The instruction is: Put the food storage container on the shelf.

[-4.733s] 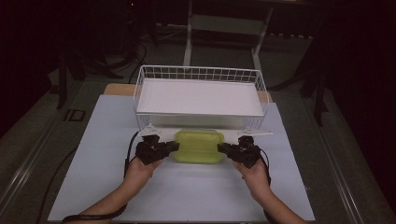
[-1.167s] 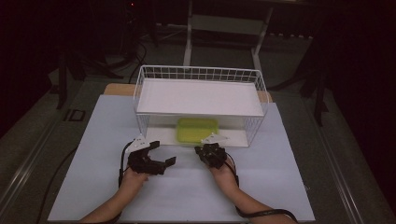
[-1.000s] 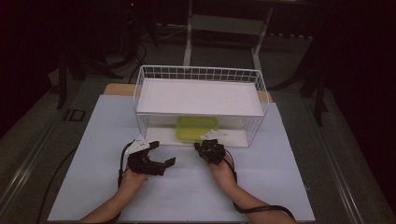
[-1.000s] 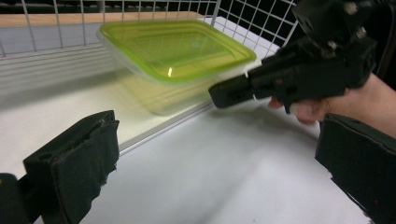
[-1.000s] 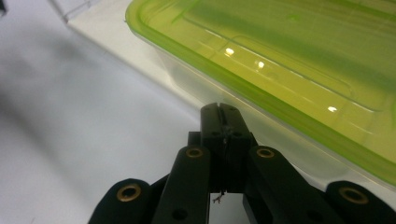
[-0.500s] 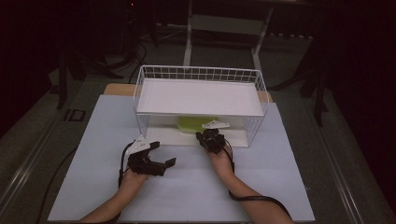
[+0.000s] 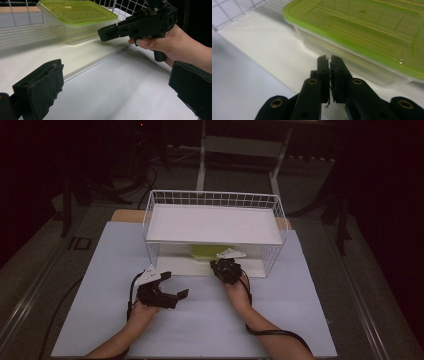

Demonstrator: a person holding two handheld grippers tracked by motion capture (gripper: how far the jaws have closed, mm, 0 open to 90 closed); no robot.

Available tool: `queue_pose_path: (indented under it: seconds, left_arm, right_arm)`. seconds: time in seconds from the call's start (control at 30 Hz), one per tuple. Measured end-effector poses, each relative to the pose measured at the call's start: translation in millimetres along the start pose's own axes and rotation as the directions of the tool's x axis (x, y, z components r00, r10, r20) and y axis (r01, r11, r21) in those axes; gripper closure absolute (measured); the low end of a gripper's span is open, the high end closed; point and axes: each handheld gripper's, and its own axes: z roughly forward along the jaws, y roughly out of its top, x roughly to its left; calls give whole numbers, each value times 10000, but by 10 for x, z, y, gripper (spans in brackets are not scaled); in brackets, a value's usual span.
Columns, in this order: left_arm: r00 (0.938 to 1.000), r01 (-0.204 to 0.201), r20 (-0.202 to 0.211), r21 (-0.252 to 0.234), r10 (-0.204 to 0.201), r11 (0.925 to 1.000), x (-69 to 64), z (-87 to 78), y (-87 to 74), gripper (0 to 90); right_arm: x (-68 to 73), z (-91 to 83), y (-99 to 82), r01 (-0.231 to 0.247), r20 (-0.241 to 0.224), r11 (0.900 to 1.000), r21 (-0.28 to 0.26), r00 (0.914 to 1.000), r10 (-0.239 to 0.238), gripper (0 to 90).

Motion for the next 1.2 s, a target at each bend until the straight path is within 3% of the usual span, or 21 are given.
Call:
queue_pose_path:
  seconds: [0.2,0.33,0.67,0.8,0.93,0.97,1.03,1.2]
  left_arm:
    - [9999,-108,127,-184,110,9998,1,-5,7,2]
    - [9998,-84,164,-160,86,9998,-16,9,14,2]
    - [9982,-311,494,-297,325,9991,-44,40,83,2]
    - [9953,-661,691,-248,677,9975,-105,1,174,2]
    - [9920,-907,862,-162,918,9957,-143,-47,214,2]
    - [9887,-1106,1002,-137,1114,9938,-161,-88,227,2]
    - [9870,-1188,1078,-111,1193,9929,-173,-133,234,2]
    - [9850,-1275,1160,-69,1274,9918,-200,-230,229,2]
  right_arm:
    - [49,-130,-6,122,-143,9997,-213,9998,-125,826]
    - [57,-235,-13,166,-330,9992,-356,9993,-178,751]
    - [6,-471,-1,-208,-394,9972,-713,9991,181,329]
    - [-5,-538,-13,52,-563,9976,-684,9984,-90,180]
    - [-11,-623,-33,-169,-801,9960,-876,9967,99,180]
    - [-15,-649,-39,-212,-901,9955,-922,9958,129,179]
    - [-3,-727,-59,89,-897,9957,-917,9958,-172,177]
    - [-9,-841,-104,161,-1026,9959,-887,9944,-252,181]
